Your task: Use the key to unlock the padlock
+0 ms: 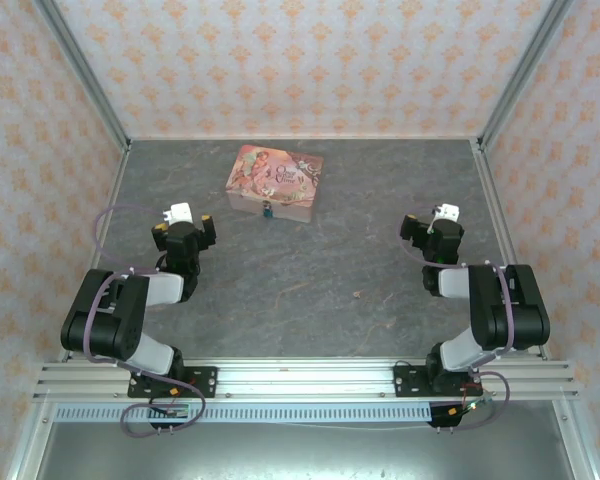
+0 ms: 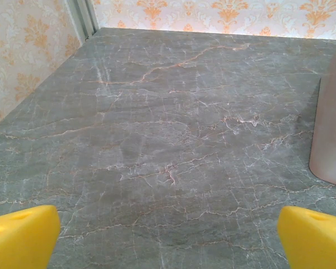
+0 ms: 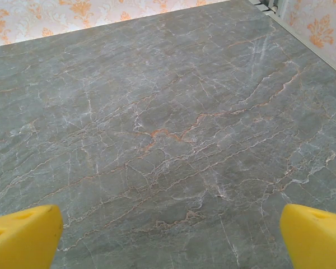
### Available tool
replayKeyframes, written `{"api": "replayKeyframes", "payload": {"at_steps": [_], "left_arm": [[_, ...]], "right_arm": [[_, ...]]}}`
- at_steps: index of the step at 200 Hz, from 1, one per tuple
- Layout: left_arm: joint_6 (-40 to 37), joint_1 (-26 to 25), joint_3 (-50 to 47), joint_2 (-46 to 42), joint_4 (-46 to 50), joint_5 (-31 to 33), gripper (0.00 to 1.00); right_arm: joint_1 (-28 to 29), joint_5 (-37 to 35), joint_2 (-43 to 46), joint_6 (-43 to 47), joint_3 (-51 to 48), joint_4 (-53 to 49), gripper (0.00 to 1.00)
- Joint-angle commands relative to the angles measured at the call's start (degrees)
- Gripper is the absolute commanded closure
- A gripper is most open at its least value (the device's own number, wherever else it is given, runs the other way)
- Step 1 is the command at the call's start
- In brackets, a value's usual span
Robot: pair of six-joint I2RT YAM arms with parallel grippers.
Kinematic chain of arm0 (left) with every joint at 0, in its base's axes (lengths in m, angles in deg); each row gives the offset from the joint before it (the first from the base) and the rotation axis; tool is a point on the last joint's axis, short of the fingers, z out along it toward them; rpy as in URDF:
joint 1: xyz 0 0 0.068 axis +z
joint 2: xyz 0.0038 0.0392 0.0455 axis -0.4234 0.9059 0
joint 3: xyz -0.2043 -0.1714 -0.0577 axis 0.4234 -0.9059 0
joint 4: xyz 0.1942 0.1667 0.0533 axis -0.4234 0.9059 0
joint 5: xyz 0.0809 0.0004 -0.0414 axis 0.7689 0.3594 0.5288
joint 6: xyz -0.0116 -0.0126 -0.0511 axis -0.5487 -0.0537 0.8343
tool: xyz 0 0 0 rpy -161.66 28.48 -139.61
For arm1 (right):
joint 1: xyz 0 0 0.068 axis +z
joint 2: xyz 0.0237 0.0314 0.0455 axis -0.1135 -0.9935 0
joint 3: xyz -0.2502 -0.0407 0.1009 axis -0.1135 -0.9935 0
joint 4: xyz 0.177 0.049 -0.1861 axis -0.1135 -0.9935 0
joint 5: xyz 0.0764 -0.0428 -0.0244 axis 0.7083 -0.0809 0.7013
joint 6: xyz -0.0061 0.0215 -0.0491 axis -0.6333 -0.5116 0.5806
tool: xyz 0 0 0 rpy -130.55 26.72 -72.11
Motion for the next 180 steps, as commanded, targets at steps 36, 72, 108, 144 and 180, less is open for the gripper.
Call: {"api": "replayKeyframes", "payload": {"at_steps": [36, 72, 108, 144, 180], "left_arm": [[-1.18, 0.48, 0.68, 0.2, 0.14, -0.08, 0.0], [-1.16, 0.52, 0.73, 0.2, 0.13, -0.13, 0.0], [-1.1, 0.47, 0.77, 0.2, 0.23, -0.05, 0.0], [-1.09, 0.47, 0.75, 0.2, 0.18, -0.06, 0.0], [-0.87, 0.49, 0.82, -0.69, 0.89, 0.26, 0.0]], "right_arm": [[0.34, 0.26, 0.31, -0.39, 0.4, -0.01, 0.01], [0.38, 0.31, 0.21, -0.42, 0.43, -0.06, 0.01], [0.34, 0.3, 0.19, -0.5, 0.51, -0.24, 0.01], [0.34, 0.3, 0.19, -0.46, 0.48, -0.15, 0.01], [0.35, 0.13, 1.01, -0.5, 0.29, -0.42, 0.01]]}}
